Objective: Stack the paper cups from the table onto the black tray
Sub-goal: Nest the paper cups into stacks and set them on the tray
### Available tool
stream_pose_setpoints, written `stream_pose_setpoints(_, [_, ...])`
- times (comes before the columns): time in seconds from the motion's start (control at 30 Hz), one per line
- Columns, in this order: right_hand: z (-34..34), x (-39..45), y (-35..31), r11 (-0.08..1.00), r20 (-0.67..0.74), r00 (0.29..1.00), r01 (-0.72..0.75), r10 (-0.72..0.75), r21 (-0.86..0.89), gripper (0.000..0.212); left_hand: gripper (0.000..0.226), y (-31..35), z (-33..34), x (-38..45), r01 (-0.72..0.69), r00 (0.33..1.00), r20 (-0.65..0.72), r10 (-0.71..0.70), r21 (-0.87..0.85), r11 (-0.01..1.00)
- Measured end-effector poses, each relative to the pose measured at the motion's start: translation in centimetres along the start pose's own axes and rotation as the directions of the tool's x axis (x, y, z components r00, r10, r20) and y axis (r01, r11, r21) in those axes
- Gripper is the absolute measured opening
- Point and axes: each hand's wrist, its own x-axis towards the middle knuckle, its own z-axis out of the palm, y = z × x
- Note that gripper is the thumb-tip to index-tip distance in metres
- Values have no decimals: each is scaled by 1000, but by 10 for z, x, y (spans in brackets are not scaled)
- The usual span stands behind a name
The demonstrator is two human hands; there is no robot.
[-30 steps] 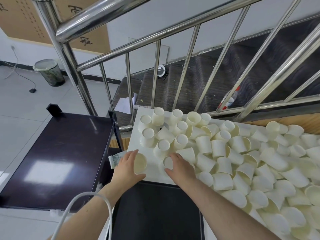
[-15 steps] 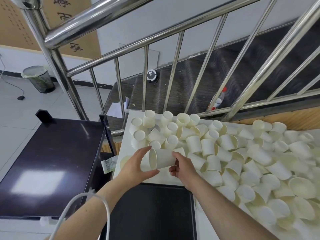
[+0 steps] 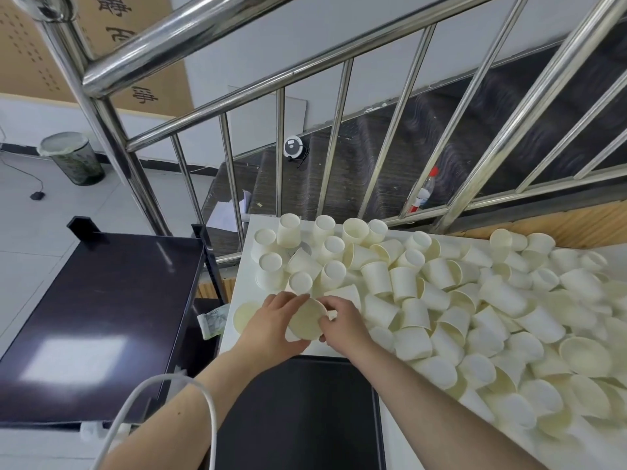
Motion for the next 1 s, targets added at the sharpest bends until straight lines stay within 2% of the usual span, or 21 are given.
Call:
stream_pose_setpoints(0.1, [0,1,10,996,1,999,-51,51,-69,41,81,-6,-5,-1,75,997,20,-80,173,982])
stream_pose_setpoints(0.2, [2,2,17,984,19,995,-90,94,-152,52,84,-16,-13,-3,231,963,52,-265,352,907])
stream_pose_setpoints(0.33, [8,7,18,957,67,991,-96,119,-275,63,79,-27,-16,-6,323,912,119,-394,386,864])
stream_pose_setpoints(0.47, [18,13,12,896,105,990,-39,95,-442,64,74,-33,-16,-7,338,899,154,-411,355,872])
stream_pose_setpoints(0.73, [24,13,5,808,164,983,35,77,-588,55,70,-36,-21,-6,329,919,123,-376,290,899])
stream_pose_setpoints(0.9, [24,12,6,701,217,976,143,18,-699,84,72,-34,-27,-8,328,932,73,-356,252,910])
stream_pose_setpoints(1.0, [27,11,7,637,242,970,205,-29,-743,83,73,-31,-30,-14,315,939,63,-339,240,918])
